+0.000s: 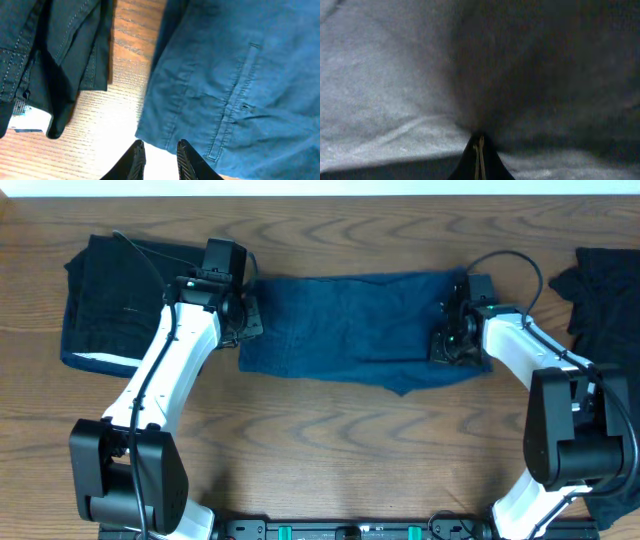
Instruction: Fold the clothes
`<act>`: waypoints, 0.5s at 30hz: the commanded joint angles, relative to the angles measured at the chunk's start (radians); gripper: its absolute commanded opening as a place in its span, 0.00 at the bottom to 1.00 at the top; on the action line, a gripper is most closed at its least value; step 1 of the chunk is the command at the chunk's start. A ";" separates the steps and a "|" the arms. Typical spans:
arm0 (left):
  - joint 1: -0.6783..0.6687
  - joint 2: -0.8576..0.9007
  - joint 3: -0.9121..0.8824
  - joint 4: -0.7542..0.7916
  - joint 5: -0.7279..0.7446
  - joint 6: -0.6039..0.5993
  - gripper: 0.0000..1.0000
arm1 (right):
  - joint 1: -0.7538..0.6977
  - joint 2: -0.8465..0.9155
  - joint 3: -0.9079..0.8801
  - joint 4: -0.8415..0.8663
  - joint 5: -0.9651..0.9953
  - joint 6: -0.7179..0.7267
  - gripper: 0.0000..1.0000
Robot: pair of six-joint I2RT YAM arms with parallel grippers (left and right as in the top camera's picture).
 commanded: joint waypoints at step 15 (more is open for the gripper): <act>0.005 0.024 -0.008 0.037 0.187 0.255 0.84 | -0.060 0.037 -0.043 -0.109 0.082 0.053 0.05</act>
